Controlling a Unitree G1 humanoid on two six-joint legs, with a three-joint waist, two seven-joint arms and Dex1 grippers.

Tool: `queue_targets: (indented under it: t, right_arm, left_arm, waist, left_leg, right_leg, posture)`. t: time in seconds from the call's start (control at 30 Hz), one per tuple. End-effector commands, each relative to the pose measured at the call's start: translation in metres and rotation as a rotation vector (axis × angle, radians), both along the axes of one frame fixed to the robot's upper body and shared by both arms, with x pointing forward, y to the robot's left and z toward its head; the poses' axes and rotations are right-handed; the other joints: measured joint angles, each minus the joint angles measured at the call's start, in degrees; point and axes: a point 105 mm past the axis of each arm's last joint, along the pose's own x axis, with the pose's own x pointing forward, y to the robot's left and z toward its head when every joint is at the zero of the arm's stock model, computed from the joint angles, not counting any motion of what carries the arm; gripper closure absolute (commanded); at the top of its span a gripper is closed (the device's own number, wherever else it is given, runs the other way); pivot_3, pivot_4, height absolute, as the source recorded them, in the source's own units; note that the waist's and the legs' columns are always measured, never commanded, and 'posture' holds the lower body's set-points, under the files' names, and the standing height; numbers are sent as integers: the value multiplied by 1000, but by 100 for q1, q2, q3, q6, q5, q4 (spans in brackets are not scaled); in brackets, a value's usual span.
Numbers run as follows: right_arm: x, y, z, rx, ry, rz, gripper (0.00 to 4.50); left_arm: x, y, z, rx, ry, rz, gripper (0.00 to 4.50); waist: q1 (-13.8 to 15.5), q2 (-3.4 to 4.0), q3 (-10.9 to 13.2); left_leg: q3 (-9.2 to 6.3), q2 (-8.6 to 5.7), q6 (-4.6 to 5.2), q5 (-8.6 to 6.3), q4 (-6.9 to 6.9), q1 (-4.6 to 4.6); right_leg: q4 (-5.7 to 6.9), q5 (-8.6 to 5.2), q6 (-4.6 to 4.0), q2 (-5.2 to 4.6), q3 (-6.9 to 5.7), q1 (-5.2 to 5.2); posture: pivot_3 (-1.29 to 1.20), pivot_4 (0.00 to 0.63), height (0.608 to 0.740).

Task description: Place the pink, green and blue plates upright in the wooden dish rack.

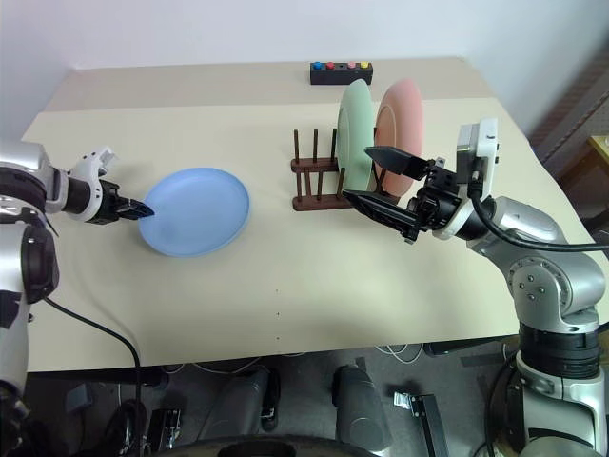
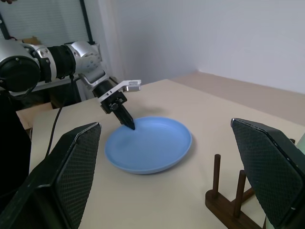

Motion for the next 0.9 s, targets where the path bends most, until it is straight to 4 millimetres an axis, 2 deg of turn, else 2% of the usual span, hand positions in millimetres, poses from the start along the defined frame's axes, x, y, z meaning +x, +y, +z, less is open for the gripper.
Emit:
queue_targets:
  t: [0.03,0.17,0.3,0.4,0.5,0.6,0.73,0.83,0.9]
  right_arm:
    - [-2,-4,9,-4,-43,-2,0]
    - [-2,-3,9,-7,-45,5,0]
    - [-1,-4,10,-11,-47,8,0]
    - [0,-3,7,-31,-52,9,0]
    - [-1,0,6,-33,-52,24,0]
    - [0,1,2,-68,-64,15,0]
    - [4,0,-7,-111,-78,6,0]
    - [7,-1,-8,-153,-106,-9,0]
    - [10,-4,-10,-184,-127,-28,0]
  left_arm:
    - [5,-2,14,-27,-75,-27,4440]
    - [6,-2,18,-74,-132,-49,4440]
    - [12,-3,36,-80,-264,-113,4440]
    - [13,-9,63,-200,-367,-110,4440]
    - [13,-6,83,-237,-499,-122,4440]
    - [12,-2,88,-238,-563,-117,4440]
    - [8,-15,104,-300,-754,-188,4440]
    - [1,-22,95,-313,-751,-223,4440]
    - [-3,-27,99,-339,-818,-239,4440]
  waist:
    - [-1,0,0]
    - [-10,0,0]
    - [-15,0,0]
    - [-10,0,0]
    - [-10,0,0]
    - [-12,1,-1]
    - [-13,1,-1]
    - [-8,0,0]
    - [-9,0,0]
  left_leg:
    - [0,0,0,0,1,0]
    - [1,0,-1,1,1,1]
    - [2,3,-4,2,1,0]
    - [2,2,-7,4,1,-1]
    - [1,2,-7,4,4,-1]
    - [1,2,-8,5,4,0]
    - [6,2,-14,8,6,5]
    - [5,2,-21,12,17,2]
    - [5,2,-22,13,19,3]
  right_leg:
    - [1,0,0,0,0,0]
    - [5,0,0,0,2,-2]
    - [12,1,-1,0,5,-8]
    - [17,1,-1,0,5,-10]
    - [20,1,-1,0,5,-10]
    - [23,1,-1,0,6,-11]
    - [43,0,-1,-2,14,-16]
    - [64,0,-1,-2,18,-26]
    - [69,0,-2,-1,20,-27]
  posture:
    - [0,150,740]
    - [0,150,740]
    - [0,150,740]
    - [0,150,740]
    - [0,150,740]
    - [0,150,740]
    - [0,150,740]
    - [0,150,740]
    - [0,150,740]
